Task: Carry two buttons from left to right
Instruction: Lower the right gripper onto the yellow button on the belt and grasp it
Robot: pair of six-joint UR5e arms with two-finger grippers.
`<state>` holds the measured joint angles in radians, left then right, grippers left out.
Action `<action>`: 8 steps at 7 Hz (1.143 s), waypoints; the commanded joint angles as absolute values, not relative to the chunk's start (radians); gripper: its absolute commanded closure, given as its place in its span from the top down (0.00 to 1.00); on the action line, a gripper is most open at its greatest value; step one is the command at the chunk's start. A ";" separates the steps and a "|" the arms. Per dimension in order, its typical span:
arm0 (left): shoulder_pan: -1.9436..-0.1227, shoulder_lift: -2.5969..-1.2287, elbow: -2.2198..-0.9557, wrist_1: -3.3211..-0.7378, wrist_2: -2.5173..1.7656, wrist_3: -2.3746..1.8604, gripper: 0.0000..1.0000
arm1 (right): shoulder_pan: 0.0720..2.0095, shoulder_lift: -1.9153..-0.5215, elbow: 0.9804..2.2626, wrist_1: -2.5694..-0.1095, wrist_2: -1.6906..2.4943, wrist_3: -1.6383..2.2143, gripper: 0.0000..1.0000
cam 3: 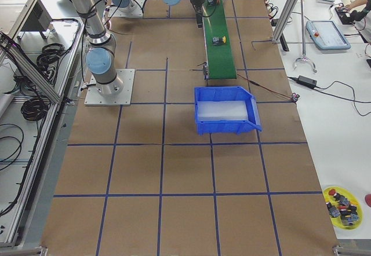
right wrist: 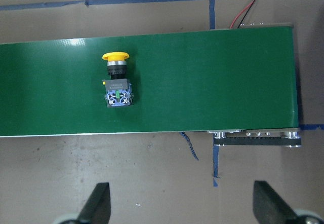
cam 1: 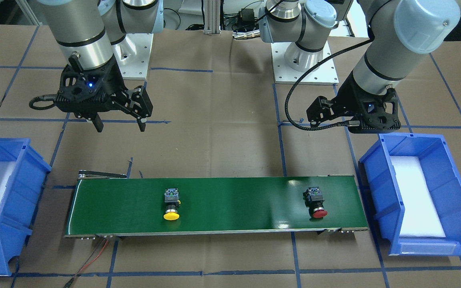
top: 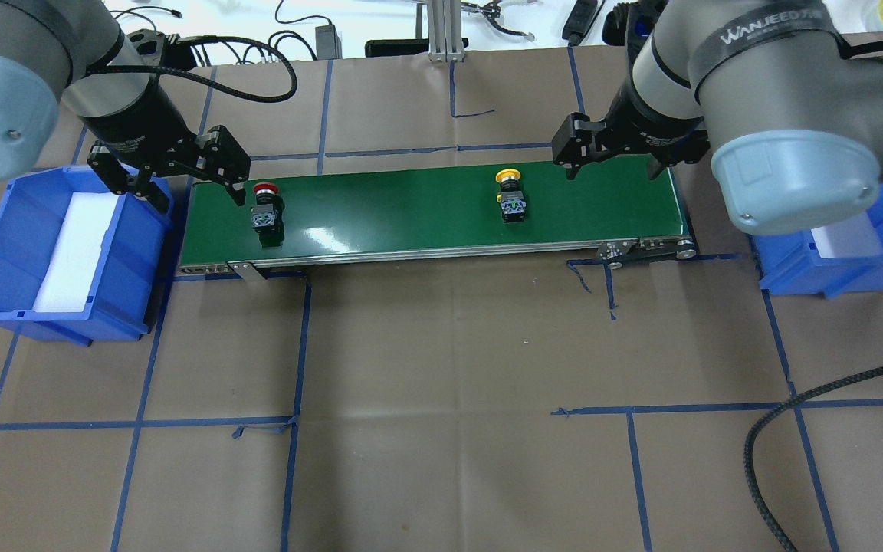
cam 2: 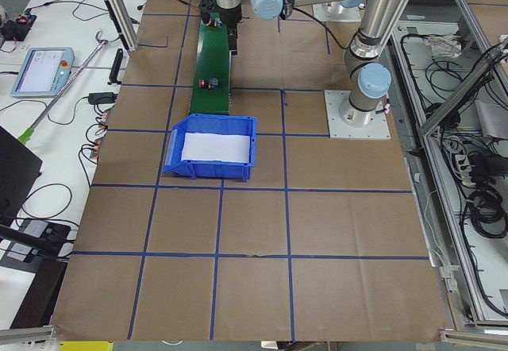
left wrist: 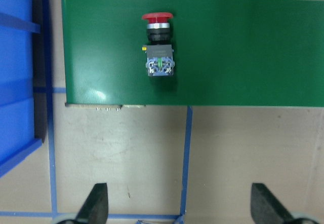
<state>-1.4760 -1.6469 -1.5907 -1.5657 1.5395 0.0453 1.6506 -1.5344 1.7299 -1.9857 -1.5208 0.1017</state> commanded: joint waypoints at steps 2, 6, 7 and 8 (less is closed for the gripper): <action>-1.482 -1.648 -1.531 -1.640 1.539 0.018 1.00 | 1.648 -1.396 1.727 -2.062 -1.519 0.114 1.00; -1.511 -1.643 -1.545 -1.623 1.540 -0.021 1.00 | 1.646 -1.254 1.703 -2.152 -1.519 0.115 1.00; -1.511 -1.641 -1.543 -1.623 1.540 -0.023 1.00 | 1.643 -1.220 1.701 -2.154 -1.519 0.115 1.00; -1.511 -1.641 -1.540 -1.623 1.540 -0.025 1.00 | 1.641 -1.195 1.701 -2.154 -1.519 0.115 1.00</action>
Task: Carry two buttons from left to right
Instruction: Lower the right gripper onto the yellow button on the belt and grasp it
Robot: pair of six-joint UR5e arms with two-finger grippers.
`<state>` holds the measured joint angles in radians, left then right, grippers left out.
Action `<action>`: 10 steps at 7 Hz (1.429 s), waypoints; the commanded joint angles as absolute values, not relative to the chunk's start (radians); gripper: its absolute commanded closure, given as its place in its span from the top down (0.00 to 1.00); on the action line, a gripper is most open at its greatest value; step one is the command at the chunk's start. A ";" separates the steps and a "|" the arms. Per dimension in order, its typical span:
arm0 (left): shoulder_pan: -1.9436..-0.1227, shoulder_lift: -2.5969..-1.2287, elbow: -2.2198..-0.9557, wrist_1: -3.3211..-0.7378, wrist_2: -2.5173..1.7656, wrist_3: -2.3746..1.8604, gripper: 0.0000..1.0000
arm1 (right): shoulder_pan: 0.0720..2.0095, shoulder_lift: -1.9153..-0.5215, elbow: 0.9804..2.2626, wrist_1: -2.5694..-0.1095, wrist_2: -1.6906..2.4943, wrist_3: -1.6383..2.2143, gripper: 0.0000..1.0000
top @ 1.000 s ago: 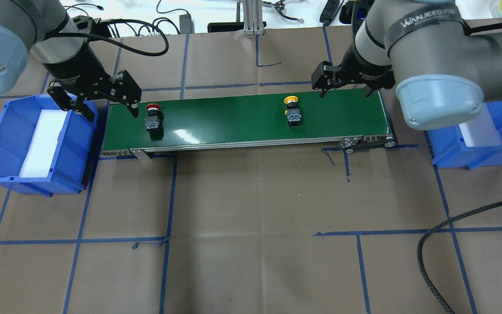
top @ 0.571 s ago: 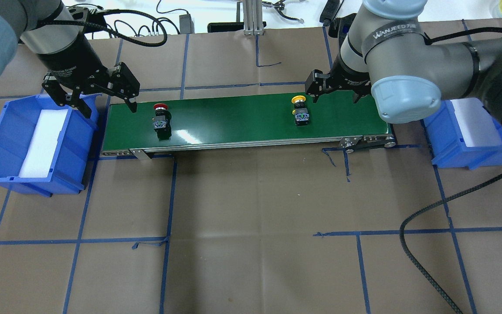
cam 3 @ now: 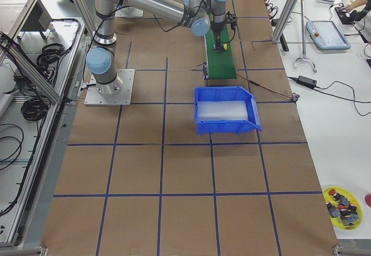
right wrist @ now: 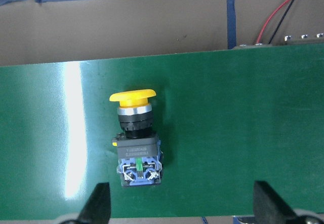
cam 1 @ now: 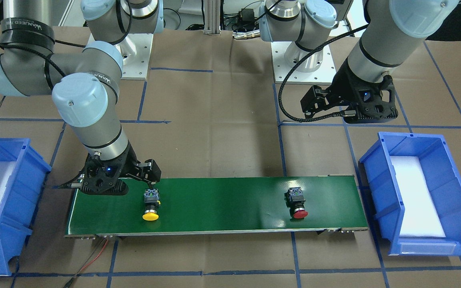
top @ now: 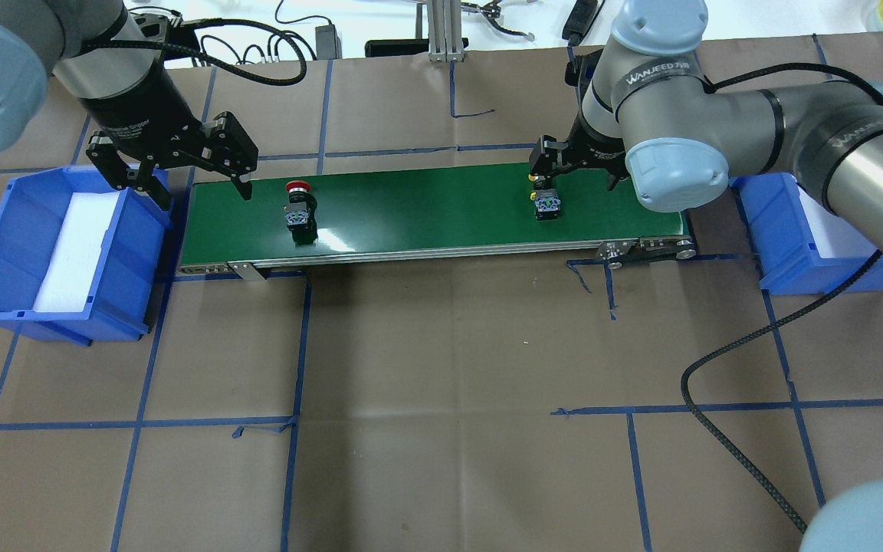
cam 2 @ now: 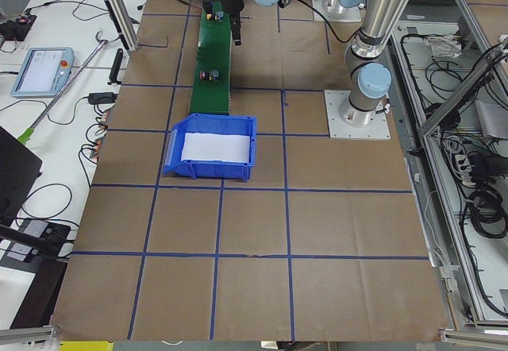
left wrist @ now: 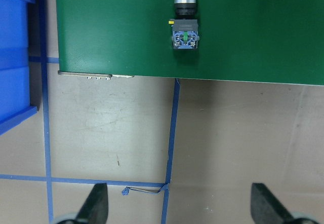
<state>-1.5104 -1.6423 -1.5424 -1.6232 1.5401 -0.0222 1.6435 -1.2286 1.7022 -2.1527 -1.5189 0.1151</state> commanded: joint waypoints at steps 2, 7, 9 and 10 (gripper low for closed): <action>-1.511 -1.647 -1.534 -1.611 1.540 -0.025 1.00 | 1.641 -1.157 1.697 -2.154 -1.517 0.117 1.00; -1.511 -1.655 -1.526 -1.609 1.542 -0.025 1.00 | 1.622 -1.146 1.671 -2.137 -1.612 0.080 0.05; -1.511 -1.657 -1.526 -1.608 1.542 -0.025 1.00 | 1.568 -1.195 1.661 -2.123 -1.661 0.022 0.03; -1.511 -1.657 -1.526 -1.608 1.540 -0.025 1.00 | 1.530 -1.278 1.631 -2.059 -1.660 -0.027 0.03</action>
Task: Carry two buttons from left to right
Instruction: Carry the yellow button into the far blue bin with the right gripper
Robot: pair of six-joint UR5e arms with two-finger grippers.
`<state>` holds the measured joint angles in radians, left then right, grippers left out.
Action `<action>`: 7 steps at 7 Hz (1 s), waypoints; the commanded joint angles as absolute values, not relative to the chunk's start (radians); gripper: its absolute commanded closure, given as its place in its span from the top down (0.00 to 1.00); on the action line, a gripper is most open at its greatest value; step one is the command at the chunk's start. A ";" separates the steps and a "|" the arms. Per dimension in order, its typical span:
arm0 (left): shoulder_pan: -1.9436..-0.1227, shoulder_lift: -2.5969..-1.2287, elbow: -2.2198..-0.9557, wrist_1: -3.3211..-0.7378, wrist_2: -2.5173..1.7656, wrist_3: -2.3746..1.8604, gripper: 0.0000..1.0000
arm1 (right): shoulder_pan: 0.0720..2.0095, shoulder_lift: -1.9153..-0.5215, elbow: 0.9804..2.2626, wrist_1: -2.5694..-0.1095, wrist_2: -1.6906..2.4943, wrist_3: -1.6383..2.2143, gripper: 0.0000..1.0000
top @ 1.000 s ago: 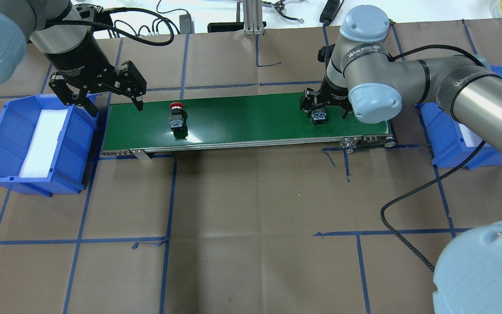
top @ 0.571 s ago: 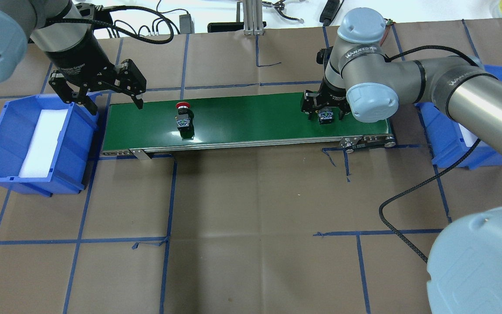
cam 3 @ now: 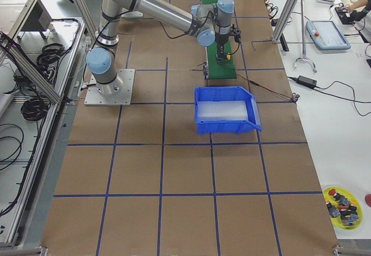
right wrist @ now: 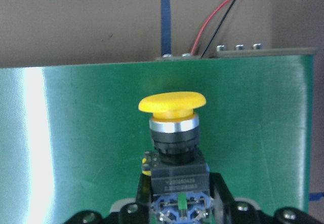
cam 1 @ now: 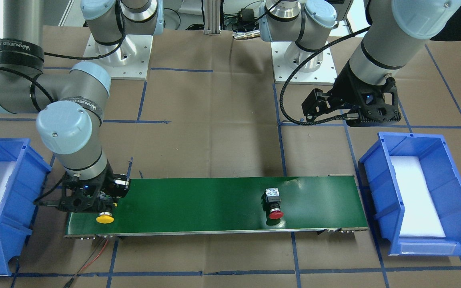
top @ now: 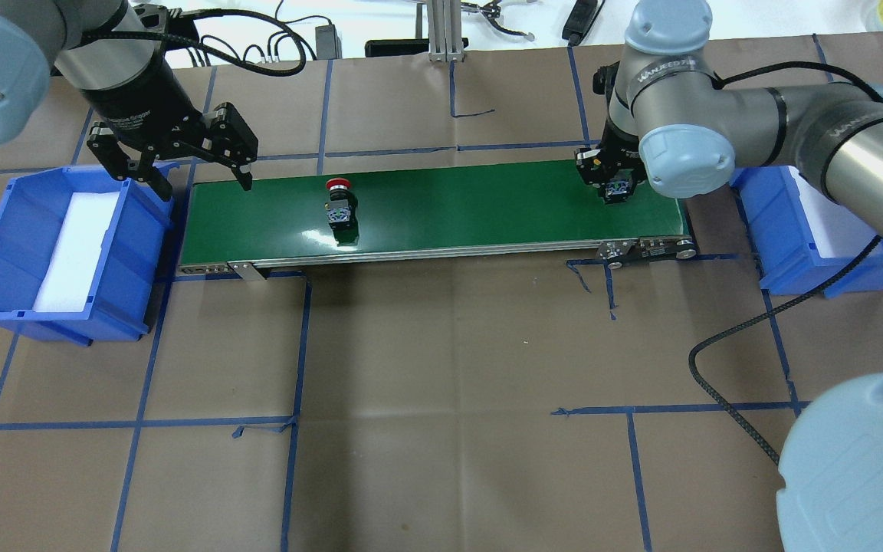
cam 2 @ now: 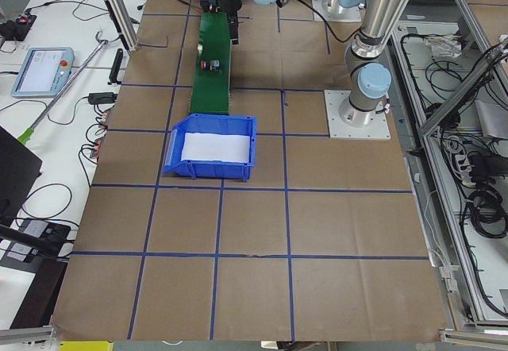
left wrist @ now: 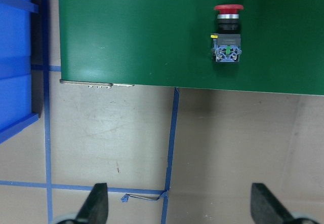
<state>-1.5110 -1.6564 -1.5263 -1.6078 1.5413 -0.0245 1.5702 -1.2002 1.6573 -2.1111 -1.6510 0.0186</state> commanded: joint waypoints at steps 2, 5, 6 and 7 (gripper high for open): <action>-1.511 -1.657 -1.526 -1.608 1.540 -0.025 1.00 | 1.359 -1.363 1.515 -1.880 -1.652 -0.224 0.04; -1.509 -1.655 -1.526 -1.608 1.540 -0.020 1.00 | 1.123 -1.316 1.493 -1.865 -1.649 -0.541 0.03; -1.509 -1.654 -1.526 -1.608 1.542 -0.020 1.00 | 1.100 -1.277 1.526 -1.890 -1.648 -0.575 0.03; -1.509 -1.654 -1.526 -1.608 1.540 -0.021 1.00 | 1.077 -1.255 1.596 -1.995 -1.644 -0.577 0.03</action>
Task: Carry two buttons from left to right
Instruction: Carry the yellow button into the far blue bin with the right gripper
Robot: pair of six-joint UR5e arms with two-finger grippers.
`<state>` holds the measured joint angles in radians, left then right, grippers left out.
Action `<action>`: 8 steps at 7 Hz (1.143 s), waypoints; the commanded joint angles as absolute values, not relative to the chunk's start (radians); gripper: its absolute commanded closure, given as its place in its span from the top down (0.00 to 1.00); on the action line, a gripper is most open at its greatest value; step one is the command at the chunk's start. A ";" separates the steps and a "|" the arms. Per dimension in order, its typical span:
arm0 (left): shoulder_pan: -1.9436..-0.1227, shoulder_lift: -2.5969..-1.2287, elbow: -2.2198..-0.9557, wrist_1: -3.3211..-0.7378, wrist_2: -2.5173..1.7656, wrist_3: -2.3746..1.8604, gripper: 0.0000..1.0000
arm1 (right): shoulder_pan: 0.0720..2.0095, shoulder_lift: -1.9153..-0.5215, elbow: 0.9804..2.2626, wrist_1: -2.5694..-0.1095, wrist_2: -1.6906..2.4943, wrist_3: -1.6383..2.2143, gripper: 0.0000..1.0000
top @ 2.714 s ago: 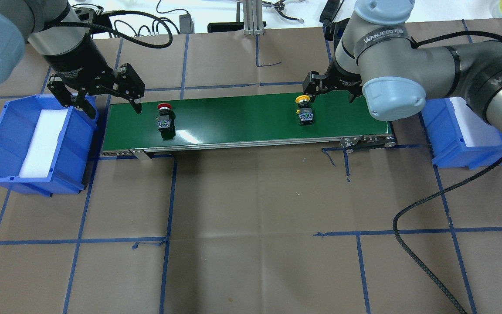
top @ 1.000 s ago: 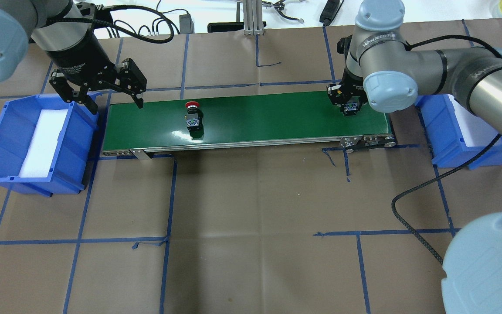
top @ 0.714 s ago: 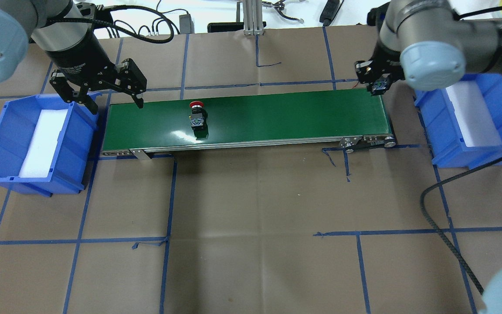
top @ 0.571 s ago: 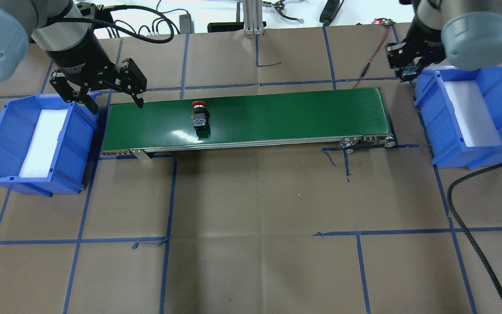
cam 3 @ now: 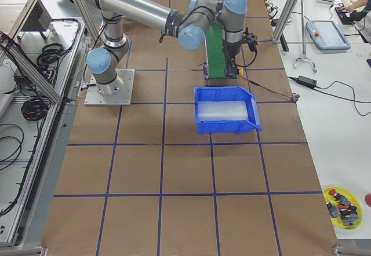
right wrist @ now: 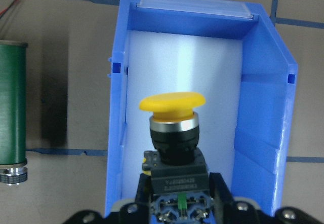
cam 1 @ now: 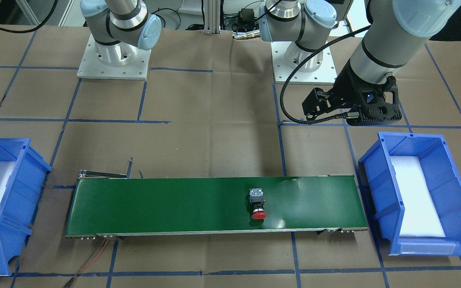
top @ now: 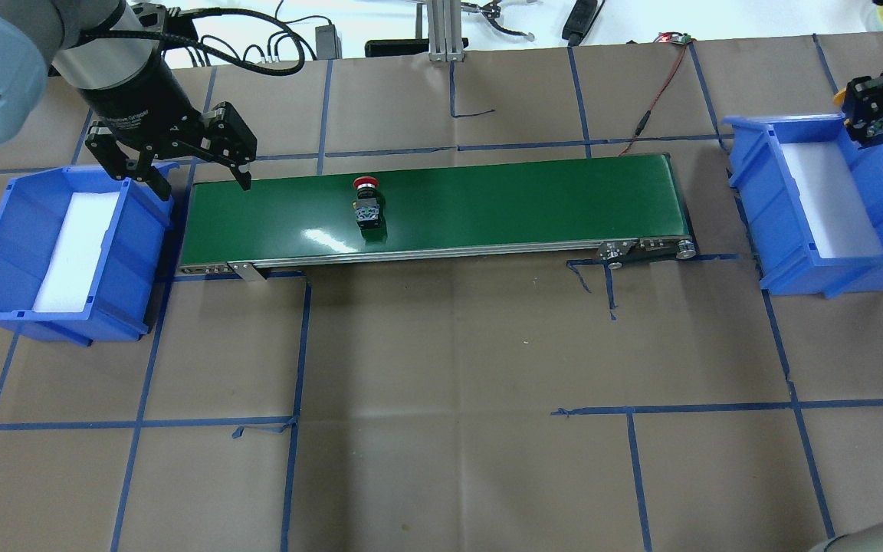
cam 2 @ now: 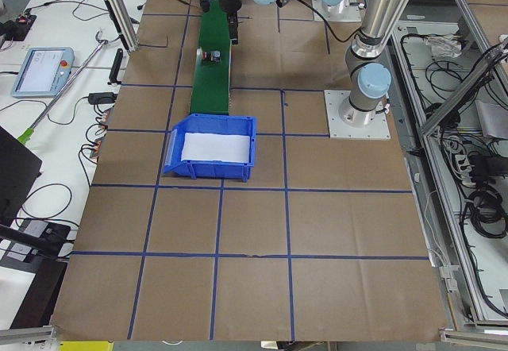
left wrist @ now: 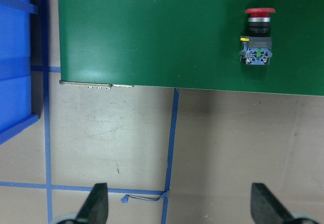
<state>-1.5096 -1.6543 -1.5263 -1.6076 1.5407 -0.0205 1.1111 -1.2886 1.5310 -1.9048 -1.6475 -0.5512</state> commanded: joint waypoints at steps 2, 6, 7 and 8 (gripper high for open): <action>-1.509 -1.654 -1.535 -1.608 1.542 -0.020 1.00 | 1.030 -1.252 1.754 -2.170 -1.599 -0.578 0.03; -1.509 -1.657 -1.528 -1.609 1.542 -0.017 1.00 | 1.003 -1.230 1.884 -2.255 -1.578 -0.578 0.04; -1.509 -1.657 -1.526 -1.609 1.542 -0.017 1.00 | 0.999 -1.227 1.890 -2.258 -1.580 -0.578 0.04; -1.509 -1.657 -1.526 -1.608 1.542 -0.017 1.00 | 0.999 -1.215 1.888 -2.258 -1.586 -0.581 0.04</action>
<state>-1.5094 -1.6566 -1.5269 -1.6088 1.5416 -0.0169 1.0013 -1.2258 1.8849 -2.2561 -1.5812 -0.5791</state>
